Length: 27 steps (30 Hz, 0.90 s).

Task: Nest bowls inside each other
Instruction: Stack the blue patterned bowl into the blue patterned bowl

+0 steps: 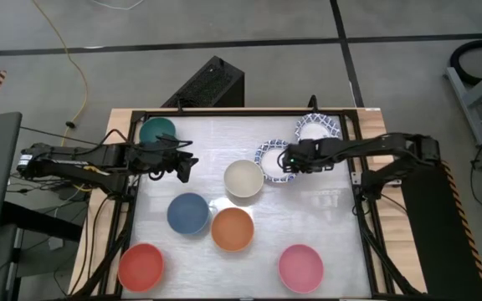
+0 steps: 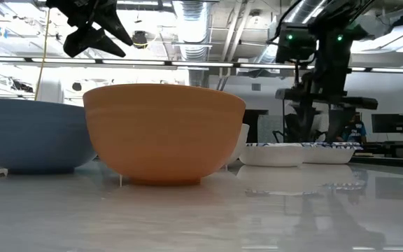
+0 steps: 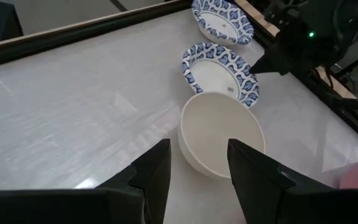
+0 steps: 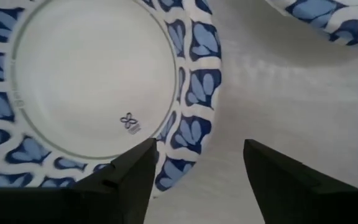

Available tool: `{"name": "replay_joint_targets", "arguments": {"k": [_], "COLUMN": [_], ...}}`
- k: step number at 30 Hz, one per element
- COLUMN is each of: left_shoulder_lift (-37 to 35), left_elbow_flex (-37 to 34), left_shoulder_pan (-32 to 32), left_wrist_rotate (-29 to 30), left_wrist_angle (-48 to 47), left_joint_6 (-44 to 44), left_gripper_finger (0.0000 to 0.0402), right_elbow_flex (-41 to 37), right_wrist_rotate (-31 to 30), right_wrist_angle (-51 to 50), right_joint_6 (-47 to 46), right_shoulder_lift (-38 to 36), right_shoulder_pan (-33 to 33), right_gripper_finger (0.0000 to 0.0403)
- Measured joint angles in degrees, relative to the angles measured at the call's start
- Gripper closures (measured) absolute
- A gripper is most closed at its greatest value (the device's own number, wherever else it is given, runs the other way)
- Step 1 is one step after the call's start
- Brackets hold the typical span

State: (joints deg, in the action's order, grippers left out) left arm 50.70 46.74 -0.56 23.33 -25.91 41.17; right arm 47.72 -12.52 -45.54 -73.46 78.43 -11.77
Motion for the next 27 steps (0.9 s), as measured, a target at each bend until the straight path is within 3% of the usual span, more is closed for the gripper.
{"name": "replay_joint_targets", "arguments": {"k": [9,21,27], "left_shoulder_lift": [0.0,0.0,0.0], "left_elbow_flex": [0.0,0.0,0.0], "left_shoulder_pan": [0.0,0.02,0.02], "left_wrist_rotate": [0.0,0.15,-0.08], "left_wrist_angle": [-0.04,-0.07,-0.07], "left_joint_6": [-0.02,-0.15,-0.09], "left_gripper_finger": [0.0253,0.0253,0.0253], "right_elbow_flex": [0.0,0.03,0.99], "right_wrist_rotate": [0.41,2.58,3.79], "right_wrist_angle": [2.86,3.37,4.86], "right_joint_6": [0.31,0.5,1.78], "right_shoulder_lift": [4.91,5.38,5.4], "right_shoulder_pan": [0.15,0.2,1.16], "right_gripper_finger": [0.0161,0.0329,0.0378]}}
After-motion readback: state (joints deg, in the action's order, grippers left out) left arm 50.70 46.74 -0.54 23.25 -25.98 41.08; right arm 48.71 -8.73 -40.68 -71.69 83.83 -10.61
